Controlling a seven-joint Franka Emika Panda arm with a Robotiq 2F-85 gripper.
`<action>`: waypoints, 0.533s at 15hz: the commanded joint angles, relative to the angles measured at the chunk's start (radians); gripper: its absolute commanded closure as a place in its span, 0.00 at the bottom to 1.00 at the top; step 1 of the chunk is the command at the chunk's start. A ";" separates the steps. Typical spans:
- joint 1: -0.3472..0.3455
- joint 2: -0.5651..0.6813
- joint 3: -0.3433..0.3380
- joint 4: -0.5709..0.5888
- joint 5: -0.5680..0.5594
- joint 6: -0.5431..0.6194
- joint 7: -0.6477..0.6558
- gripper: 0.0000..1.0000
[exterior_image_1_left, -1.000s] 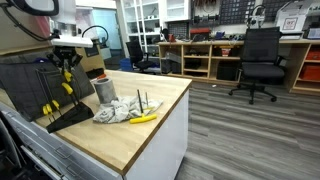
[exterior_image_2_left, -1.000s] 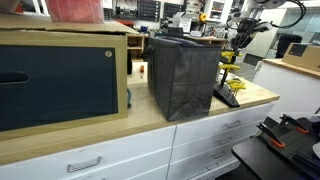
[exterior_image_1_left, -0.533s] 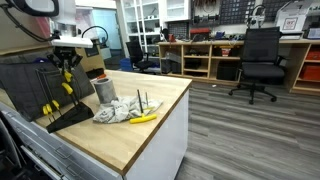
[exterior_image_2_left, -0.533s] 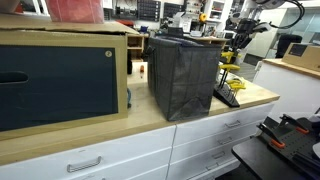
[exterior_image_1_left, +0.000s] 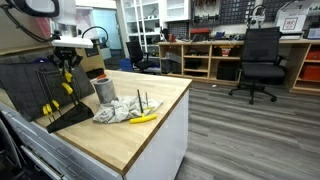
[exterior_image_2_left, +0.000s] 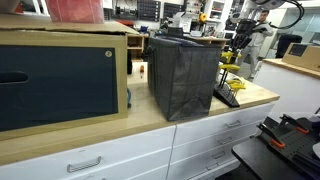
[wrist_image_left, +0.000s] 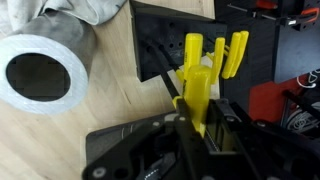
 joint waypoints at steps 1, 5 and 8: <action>0.003 -0.006 0.002 0.002 -0.001 0.025 -0.031 0.94; 0.002 -0.002 0.002 0.006 0.001 0.030 -0.033 0.94; 0.004 0.000 0.003 0.006 0.006 0.031 -0.035 0.94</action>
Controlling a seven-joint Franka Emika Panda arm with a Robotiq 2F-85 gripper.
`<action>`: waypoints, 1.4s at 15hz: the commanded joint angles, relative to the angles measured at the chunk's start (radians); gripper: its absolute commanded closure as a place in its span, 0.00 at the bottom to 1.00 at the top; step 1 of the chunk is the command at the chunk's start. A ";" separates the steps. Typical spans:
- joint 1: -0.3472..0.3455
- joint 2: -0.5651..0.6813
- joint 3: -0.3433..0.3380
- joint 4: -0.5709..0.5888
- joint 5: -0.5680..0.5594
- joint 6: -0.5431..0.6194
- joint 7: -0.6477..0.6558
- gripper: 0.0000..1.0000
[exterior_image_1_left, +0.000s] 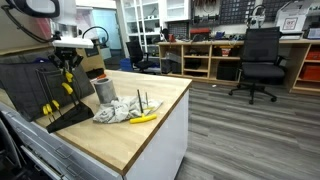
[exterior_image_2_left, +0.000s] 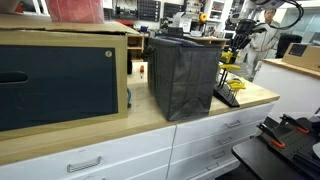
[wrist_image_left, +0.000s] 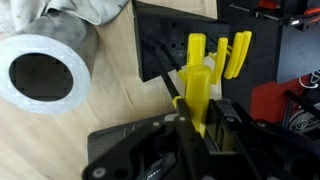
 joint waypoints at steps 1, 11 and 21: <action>0.003 -0.004 0.003 0.007 0.009 0.020 -0.037 0.94; 0.005 0.000 0.003 0.001 0.004 0.027 -0.038 0.94; -0.031 -0.012 -0.030 -0.032 0.074 0.010 -0.136 0.94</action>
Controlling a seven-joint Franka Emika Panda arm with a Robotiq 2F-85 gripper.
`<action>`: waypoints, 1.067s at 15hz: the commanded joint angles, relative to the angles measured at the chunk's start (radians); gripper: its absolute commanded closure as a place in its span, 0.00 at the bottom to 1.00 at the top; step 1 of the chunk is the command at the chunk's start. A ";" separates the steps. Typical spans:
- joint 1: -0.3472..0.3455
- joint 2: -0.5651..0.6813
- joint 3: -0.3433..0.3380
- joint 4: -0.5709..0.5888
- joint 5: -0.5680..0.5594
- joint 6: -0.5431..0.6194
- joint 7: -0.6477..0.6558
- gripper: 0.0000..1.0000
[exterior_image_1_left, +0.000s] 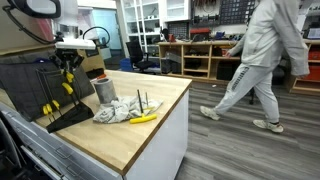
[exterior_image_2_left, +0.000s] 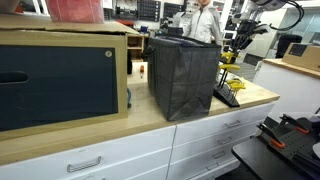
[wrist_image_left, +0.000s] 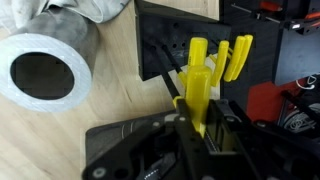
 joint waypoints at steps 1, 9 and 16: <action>-0.027 -0.012 -0.021 -0.030 0.060 0.008 -0.072 0.94; -0.041 -0.034 -0.040 -0.084 0.091 0.030 -0.099 0.94; -0.018 -0.071 -0.026 -0.125 0.054 0.096 -0.046 0.44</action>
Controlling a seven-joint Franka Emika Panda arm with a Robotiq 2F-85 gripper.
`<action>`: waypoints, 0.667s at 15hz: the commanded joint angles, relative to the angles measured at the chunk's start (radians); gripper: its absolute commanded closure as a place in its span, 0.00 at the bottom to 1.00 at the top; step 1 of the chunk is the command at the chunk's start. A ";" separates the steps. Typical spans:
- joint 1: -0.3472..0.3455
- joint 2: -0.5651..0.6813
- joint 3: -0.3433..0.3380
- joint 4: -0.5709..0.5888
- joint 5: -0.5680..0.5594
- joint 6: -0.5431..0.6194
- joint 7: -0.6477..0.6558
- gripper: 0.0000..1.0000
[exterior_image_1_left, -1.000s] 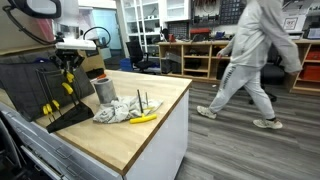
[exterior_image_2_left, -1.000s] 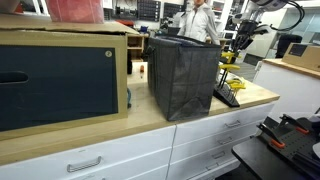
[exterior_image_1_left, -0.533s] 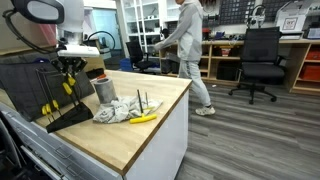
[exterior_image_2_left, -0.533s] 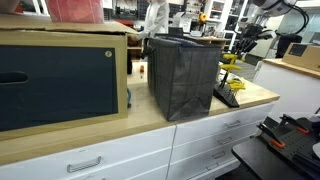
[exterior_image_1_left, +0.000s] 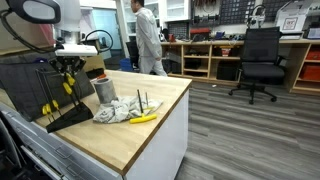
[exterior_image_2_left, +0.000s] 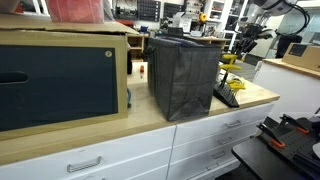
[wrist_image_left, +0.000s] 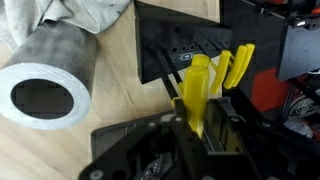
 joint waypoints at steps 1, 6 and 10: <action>0.016 -0.050 0.008 -0.056 -0.024 0.061 0.030 0.38; 0.027 -0.066 0.014 -0.082 -0.039 0.095 0.058 0.01; 0.039 -0.089 0.020 -0.094 -0.079 0.100 0.131 0.00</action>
